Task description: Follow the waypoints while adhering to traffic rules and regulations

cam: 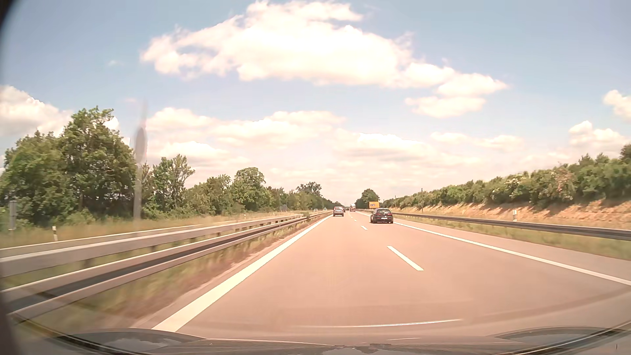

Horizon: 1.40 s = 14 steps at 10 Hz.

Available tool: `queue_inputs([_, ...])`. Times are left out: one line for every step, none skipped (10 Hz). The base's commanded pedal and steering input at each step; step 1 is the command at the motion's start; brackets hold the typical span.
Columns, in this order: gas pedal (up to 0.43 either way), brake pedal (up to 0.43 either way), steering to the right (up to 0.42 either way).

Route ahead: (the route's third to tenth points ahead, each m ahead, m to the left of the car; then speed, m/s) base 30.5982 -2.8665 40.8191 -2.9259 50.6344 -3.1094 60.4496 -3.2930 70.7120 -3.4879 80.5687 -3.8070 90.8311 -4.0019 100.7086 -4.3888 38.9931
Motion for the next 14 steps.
queue_inputs([0.512,0.012,0.000])
queue_inputs([0.512,0.012,0.000])
queue_inputs([0.512,0.012,0.000])
queue_inputs([0.512,0.012,0.000])
queue_inputs([0.512,0.012,0.000])
queue_inputs([0.512,0.012,0.000])
queue_inputs([0.512,0.006,0.000])
queue_inputs([0.512,0.012,0.000])
queue_inputs([0.512,0.006,0.000])
queue_inputs([0.512,0.006,0.000])
queue_inputs([0.512,0.012,0.000])
queue_inputs([0.512,0.012,0.000])
queue_inputs([0.512,0.012,0.000])
queue_inputs([0.512,0.012,0.001])
